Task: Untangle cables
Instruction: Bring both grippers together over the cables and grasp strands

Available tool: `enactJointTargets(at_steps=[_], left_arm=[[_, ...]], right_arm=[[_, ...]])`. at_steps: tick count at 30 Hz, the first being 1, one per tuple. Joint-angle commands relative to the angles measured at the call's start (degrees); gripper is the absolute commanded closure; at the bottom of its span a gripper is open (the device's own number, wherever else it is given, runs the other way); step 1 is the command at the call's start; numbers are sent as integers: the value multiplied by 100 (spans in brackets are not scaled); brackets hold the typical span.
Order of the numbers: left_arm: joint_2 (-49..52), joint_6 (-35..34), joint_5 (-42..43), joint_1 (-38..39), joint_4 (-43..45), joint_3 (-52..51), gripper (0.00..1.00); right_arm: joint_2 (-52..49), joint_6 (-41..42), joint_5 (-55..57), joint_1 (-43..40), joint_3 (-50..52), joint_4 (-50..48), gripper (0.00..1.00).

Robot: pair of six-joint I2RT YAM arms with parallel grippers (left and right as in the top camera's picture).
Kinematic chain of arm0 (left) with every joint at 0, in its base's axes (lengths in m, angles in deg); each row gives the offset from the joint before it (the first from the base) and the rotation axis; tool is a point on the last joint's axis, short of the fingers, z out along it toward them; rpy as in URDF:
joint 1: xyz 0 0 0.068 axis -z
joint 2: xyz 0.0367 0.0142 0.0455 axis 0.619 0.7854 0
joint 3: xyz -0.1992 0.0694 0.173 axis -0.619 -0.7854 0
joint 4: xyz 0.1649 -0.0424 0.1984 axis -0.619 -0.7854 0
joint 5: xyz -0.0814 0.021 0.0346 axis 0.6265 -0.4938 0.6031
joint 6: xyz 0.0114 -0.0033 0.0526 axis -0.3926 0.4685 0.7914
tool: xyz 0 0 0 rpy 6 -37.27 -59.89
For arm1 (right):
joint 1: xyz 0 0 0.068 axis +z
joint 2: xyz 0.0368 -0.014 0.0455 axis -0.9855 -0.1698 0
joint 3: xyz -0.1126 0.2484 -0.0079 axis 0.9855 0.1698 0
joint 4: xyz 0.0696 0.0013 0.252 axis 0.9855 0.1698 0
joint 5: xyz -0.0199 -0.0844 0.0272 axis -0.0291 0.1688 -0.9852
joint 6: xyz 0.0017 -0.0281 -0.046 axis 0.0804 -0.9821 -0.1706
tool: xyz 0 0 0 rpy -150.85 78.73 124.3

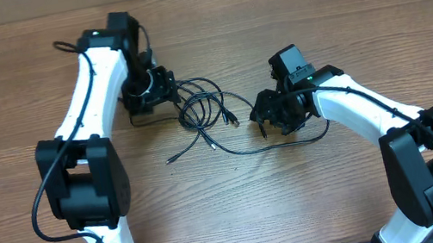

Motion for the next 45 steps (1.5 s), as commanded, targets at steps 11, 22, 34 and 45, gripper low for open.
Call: enactJointTargets(at_steps=[11, 22, 34, 45], left_arm=[[7, -487, -192, 811, 420, 4, 66], [9, -1438, -623, 1016, 1097, -514, 64], [9, -1414, -566, 1036, 2170, -1926, 74], [9, -1672, -555, 1036, 3407, -3185, 87]], right_arm=[[-17, 376, -17, 643, 140, -160, 47], [-17, 1652, -55, 1169, 1064, -1097, 48], [-20, 1650, -409, 1257, 1064, -1038, 38], [-17, 1644, -212, 1257, 1064, -1209, 39]])
